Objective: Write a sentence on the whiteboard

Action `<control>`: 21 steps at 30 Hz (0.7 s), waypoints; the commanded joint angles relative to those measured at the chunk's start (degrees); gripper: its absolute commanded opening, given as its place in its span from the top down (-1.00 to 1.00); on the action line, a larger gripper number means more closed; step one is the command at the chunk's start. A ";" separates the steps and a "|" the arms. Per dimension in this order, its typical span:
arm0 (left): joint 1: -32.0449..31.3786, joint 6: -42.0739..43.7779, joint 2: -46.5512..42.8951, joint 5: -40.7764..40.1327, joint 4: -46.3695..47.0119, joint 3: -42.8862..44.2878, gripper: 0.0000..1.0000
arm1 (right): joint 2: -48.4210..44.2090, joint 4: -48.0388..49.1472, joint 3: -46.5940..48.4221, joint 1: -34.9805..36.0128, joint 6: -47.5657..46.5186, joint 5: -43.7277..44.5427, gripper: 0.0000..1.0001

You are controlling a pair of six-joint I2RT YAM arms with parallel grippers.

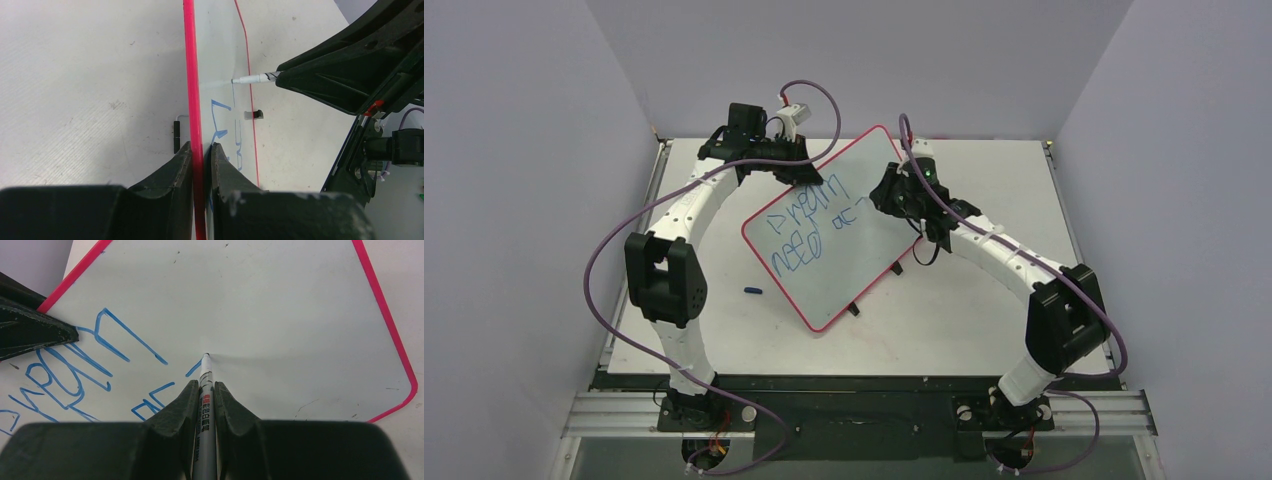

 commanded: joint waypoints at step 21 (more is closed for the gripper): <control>-2.48 6.72 -1.50 1.34 -1.85 0.59 1.00 | 1.14 2.54 2.54 0.71 1.34 -1.64 1.00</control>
